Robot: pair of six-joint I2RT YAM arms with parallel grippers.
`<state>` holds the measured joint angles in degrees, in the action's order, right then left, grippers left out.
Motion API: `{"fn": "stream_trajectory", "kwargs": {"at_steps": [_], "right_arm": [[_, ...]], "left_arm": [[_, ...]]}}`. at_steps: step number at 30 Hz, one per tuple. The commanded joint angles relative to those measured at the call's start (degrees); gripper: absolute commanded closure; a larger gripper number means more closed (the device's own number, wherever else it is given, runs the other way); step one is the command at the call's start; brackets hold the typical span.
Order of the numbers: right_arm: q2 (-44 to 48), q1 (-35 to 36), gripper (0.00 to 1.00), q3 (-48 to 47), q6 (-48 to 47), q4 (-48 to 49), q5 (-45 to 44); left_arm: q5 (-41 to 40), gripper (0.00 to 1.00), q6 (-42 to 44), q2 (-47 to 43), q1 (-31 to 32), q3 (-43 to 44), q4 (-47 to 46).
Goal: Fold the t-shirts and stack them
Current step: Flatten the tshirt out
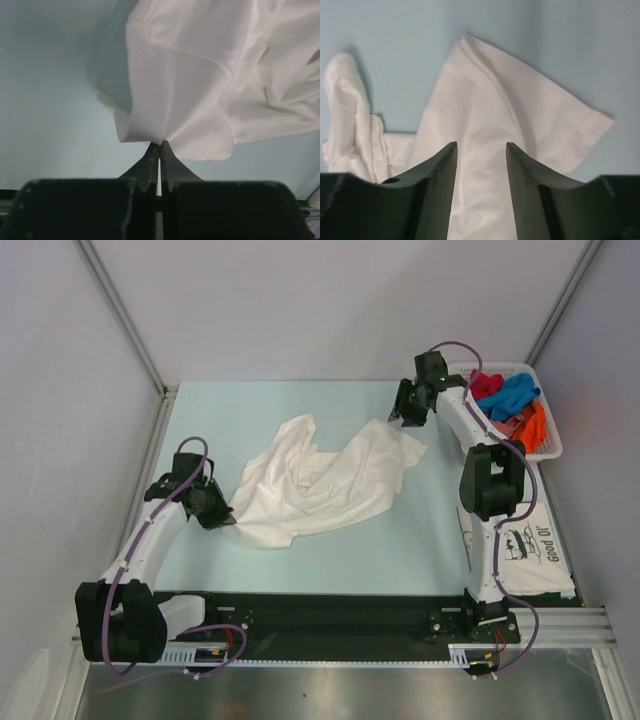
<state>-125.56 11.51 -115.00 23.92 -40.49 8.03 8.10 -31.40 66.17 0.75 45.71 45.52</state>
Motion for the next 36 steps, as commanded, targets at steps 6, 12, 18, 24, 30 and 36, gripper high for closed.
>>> {"fn": "stream_trajectory", "kwargs": {"at_steps": [6, 12, 18, 24, 30, 36], "right_arm": [[18.6, -0.9, 0.53, 17.1, -1.9, -4.4, -1.9], [28.8, -2.1, 0.69, 40.0, -1.9, 5.4, 0.8], [27.6, -3.0, 0.78, 45.5, -2.3, 11.7, 3.2], [22.6, -3.0, 0.66, 45.9, -2.0, 15.9, 8.4], [19.6, -2.6, 0.6, 45.7, -1.0, 17.5, 9.6], [18.4, -2.6, 0.77, 46.5, -0.8, 18.8, 8.1]], "left_arm": [[0.0, 0.84, 1.0, -0.1, -0.2, 1.4, -1.5], [0.5, 0.85, 0.7, 0.6, -0.3, 0.3, -2.4], [0.7, 0.84, 1.2, 1.4, -0.2, 1.4, -2.4], [0.7, 0.79, 2.0, 2.1, -0.2, 3.2, -2.0], [1.5, 0.79, 2.1, 2.2, -0.3, 3.2, -2.1], [2.0, 0.79, 2.3, 2.2, -0.3, 3.5, -1.8]]}}
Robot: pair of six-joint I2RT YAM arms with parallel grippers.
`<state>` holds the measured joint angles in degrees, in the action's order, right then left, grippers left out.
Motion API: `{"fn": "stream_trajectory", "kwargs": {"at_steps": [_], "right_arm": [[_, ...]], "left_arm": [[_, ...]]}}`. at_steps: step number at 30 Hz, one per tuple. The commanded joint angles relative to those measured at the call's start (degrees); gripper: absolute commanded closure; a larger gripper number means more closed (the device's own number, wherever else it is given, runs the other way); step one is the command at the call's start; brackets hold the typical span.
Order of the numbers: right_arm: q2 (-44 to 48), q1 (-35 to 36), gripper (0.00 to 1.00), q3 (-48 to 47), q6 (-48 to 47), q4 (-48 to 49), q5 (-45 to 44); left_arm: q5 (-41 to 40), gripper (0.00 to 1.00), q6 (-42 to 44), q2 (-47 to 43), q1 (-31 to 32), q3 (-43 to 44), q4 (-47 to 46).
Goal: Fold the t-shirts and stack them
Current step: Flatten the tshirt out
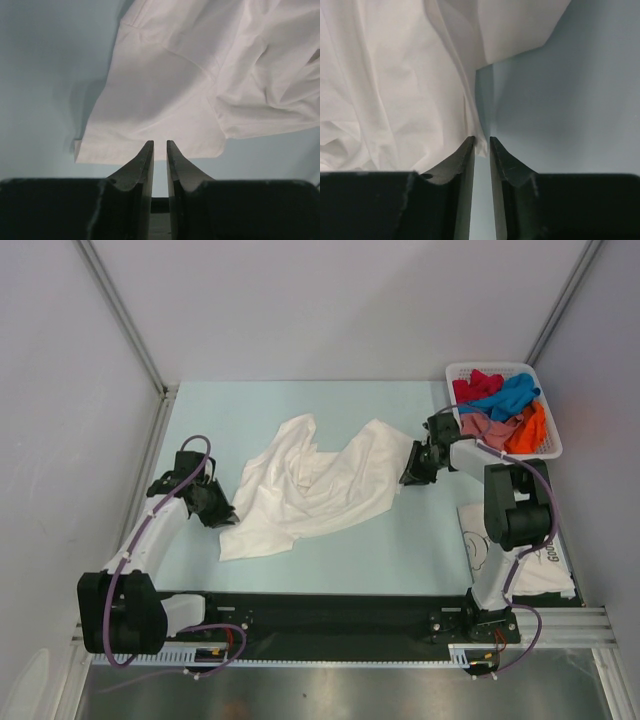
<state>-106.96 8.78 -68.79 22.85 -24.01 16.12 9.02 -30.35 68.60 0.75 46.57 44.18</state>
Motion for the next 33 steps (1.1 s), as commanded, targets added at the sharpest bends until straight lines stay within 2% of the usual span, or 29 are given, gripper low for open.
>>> {"fn": "stream_trajectory", "kwargs": {"at_steps": [1, 8, 12, 13, 16, 17, 19, 22, 24, 25, 26, 28, 30, 31, 33], "right_arm": [[-0.2, 0.2, 0.78, 0.5, 0.2, 2.6, 0.1], [-0.4, 0.6, 0.68, 2.4, 0.2, 5.3, 2.2], [-1.2, 1.3, 0.67, 2.6, 0.7, 5.7, 2.7], [-1.5, 1.3, 0.67, 2.5, 0.9, 5.8, 2.9], [-1.9, 1.3, 0.77, 2.4, 1.6, 6.4, 3.1], [-1.3, 1.2, 0.88, 2.0, 1.8, 5.1, 2.8], [0.2, 0.7, 1.0, 1.0, 2.1, 1.2, -0.9], [5.1, 0.5, 1.0, -2.6, 1.9, -16.3, -8.6], [9.4, 0.4, 1.0, -3.4, 2.5, -23.7, -13.5], [10.6, 0.1, 1.0, -3.1, 2.6, -30.1, -13.6], [12.2, -0.5, 1.0, -2.4, 3.1, -32.6, -12.9], [18.4, -0.9, 1.0, 2.6, 3.7, -36.5, -9.5], [22.5, -1.4, 0.99, 9.3, 5.2, -36.5, -6.8], [25.2, -1.9, 0.97, 11.1, 4.7, -34.6, -5.3], [24.6, -4.7, 0.92, 12.7, 3.9, -30.4, -5.9]], "left_arm": [[1.1, 0.79, 1.4, -0.4, -0.3, 2.7, -0.5], [1.5, 0.8, 1.5, -0.6, -0.2, 2.2, -0.2], [1.8, 0.79, 1.7, -0.5, -0.3, 2.3, -0.2], [1.9, 0.79, 1.6, -0.4, -0.2, 2.3, -0.2], [1.9, 0.79, 1.8, -0.5, -0.3, 2.4, -0.2], [1.8, 0.78, 1.7, -0.6, -0.2, 2.5, -0.2], [1.5, 0.78, 1.9, -0.3, -0.3, 2.7, -0.2], [0.9, 0.78, 2.0, 0.0, -0.2, 2.9, -0.2], [0.6, 0.78, 2.0, 0.0, -0.2, 2.7, -0.6], [0.4, 0.78, 2.0, 0.1, -0.2, 2.5, -0.7], [0.3, 0.77, 2.0, 0.2, -0.2, 2.1, -1.0], [0.3, 0.77, 2.0, 0.8, -0.2, 1.9, -1.4], [0.3, 0.77, 2.0, 1.4, -0.2, 1.6, -1.7], [0.4, 0.77, 2.1, 1.4, -0.2, 1.7, -1.9], [0.4, 0.77, 2.3, 2.5, -0.2, 1.7, -2.5]]}}
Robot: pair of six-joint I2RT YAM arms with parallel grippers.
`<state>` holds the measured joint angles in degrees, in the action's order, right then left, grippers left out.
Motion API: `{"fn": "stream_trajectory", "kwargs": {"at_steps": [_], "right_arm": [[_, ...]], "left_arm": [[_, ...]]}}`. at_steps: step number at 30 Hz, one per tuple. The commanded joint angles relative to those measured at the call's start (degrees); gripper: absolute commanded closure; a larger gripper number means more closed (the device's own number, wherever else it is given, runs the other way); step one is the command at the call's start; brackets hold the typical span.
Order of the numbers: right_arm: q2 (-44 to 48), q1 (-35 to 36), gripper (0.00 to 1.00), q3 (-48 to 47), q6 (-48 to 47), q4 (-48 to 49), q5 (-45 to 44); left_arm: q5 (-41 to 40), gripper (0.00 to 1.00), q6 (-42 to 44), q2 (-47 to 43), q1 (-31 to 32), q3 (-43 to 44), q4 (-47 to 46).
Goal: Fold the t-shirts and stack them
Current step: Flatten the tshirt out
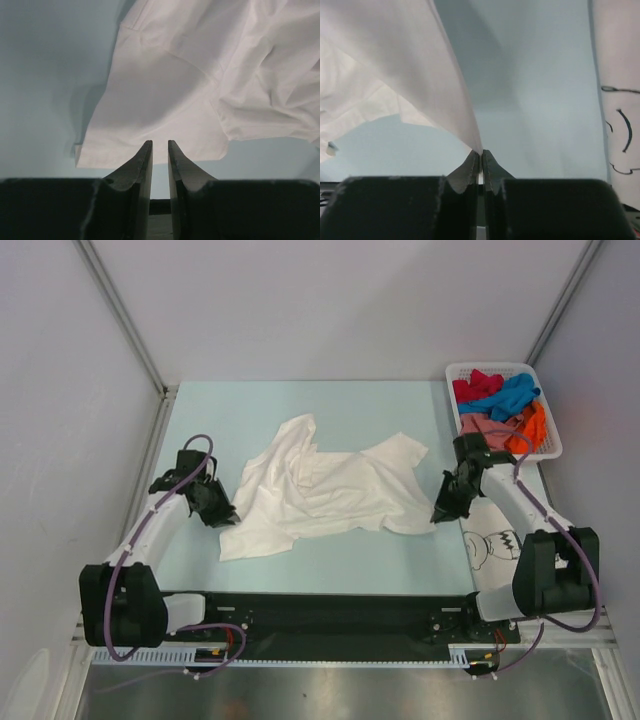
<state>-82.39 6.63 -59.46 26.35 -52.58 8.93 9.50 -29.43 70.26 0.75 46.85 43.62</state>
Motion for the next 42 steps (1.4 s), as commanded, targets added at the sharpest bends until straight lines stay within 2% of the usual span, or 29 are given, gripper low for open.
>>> {"fn": "stream_trajectory", "kwargs": {"at_steps": [1, 6, 8, 11, 15, 16, 17, 20, 22, 32, 42], "right_arm": [[-1.9, -3.6, 0.91, 4.2, -0.6, -0.1, 1.0], [-10.0, -7.9, 0.76, 1.8, -5.4, 4.2, -2.8], [-9.9, -8.3, 0.66, 1.2, -6.4, 4.1, -4.2], [-5.7, -8.3, 0.57, 2.2, -5.7, 0.9, -3.8], [1.0, -8.3, 0.59, 8.3, -3.9, 2.6, -0.1], [1.8, -8.3, 0.62, 9.7, -3.2, 4.5, 0.2], [2.4, -8.3, 0.7, 10.9, -1.5, 5.5, 0.6], [4.1, -8.3, 0.84, 14.3, 1.2, 8.2, 1.2], [4.9, -8.3, 0.86, 16.3, 1.7, 9.9, 1.4], [2.5, -8.3, 0.74, 17.9, 3.2, 16.5, 0.9], [1.2, -8.3, 0.71, 18.2, 3.9, 19.0, 0.7]], "left_arm": [[-0.1, 0.76, 1.5, 1.2, -0.3, 1.4, -2.2], [0.5, 0.75, 2.4, 3.7, -0.2, 2.5, -2.2], [0.7, 0.74, 2.7, 3.7, -0.2, 2.7, -2.4], [0.7, 0.74, 2.9, 2.8, -0.2, 2.5, -2.3], [-0.1, 0.73, 2.5, 0.7, -0.3, 0.8, -2.4], [-0.2, 0.73, 2.5, 0.3, -0.3, 0.4, -2.3], [0.0, 0.73, 2.6, 0.1, -0.3, -0.1, -2.2], [0.6, 0.73, 2.9, -0.1, -0.3, 0.5, -1.9], [0.9, 0.72, 3.1, 0.0, -0.3, 0.8, -1.8], [3.0, 0.73, 4.0, 2.2, -0.3, 1.3, -2.0], [3.2, 0.73, 4.7, 2.3, -0.4, 1.3, -1.7]]}}
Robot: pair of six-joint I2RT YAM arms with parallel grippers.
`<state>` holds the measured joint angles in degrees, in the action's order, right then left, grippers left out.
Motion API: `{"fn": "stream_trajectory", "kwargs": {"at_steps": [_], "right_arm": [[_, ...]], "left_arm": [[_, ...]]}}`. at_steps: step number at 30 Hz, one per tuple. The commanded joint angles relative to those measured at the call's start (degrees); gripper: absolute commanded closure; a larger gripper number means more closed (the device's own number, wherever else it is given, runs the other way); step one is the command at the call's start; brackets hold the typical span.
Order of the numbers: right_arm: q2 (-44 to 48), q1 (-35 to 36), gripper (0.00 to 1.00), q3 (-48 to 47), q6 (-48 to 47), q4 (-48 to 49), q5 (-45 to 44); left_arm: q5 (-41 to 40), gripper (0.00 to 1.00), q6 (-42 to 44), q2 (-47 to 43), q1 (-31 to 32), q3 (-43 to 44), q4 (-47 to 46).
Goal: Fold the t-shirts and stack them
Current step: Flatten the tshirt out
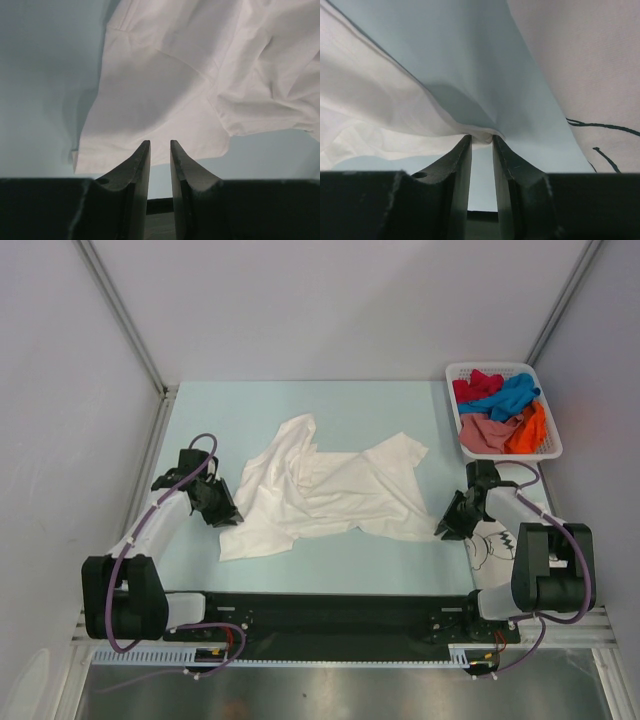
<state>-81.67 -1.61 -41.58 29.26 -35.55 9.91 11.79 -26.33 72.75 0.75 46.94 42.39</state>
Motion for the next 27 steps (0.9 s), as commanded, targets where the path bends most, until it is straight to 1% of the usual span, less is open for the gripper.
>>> {"fn": "stream_trajectory", "kwargs": {"at_steps": [1, 4, 6, 8, 9, 12, 15, 17, 24, 27], "right_arm": [[0.2, -0.1, 0.69, 0.2, 1.0, 2.2, -0.4], [-0.6, -0.1, 0.68, 0.4, 1.1, 2.9, -0.8], [-0.6, -0.1, 0.69, 0.5, 0.8, 3.0, -1.2], [-0.9, -0.1, 0.74, -0.8, 0.7, 1.8, -1.6], [-0.8, -0.1, 0.75, -1.4, 0.8, 0.3, -1.7], [0.7, -0.1, 0.74, -2.4, 1.2, -0.5, -0.9], [0.3, -0.1, 0.7, -3.8, 1.9, -0.2, -0.1], [-2.2, -0.1, 0.68, -4.9, 2.4, 1.1, 0.1], [-11.2, -0.1, 0.66, -8.5, 1.9, 5.1, 1.0], [-12.5, -0.1, 0.66, -11.2, 1.2, 2.8, 1.6]], "left_arm": [[0.8, 0.72, 1.7, -0.2, -0.4, 1.1, -0.6], [0.9, 0.73, 2.0, -0.1, -0.4, 1.2, -0.6], [1.0, 0.73, 1.9, 0.1, -0.4, 1.3, -0.6], [1.3, 0.73, 2.0, 0.3, -0.4, 1.7, -0.6], [1.3, 0.73, 2.1, 0.3, -0.4, 1.8, -0.6], [1.2, 0.72, 2.1, 0.1, -0.4, 1.8, -0.5], [1.5, 0.73, 2.0, 0.1, -0.5, 1.7, -0.6], [1.8, 0.72, 2.0, 0.3, -0.5, 1.7, -0.6], [2.2, 0.72, 2.0, 0.1, -0.5, 1.8, -0.7], [3.8, 0.71, 2.3, -0.2, -0.5, 1.7, -0.9]]}}
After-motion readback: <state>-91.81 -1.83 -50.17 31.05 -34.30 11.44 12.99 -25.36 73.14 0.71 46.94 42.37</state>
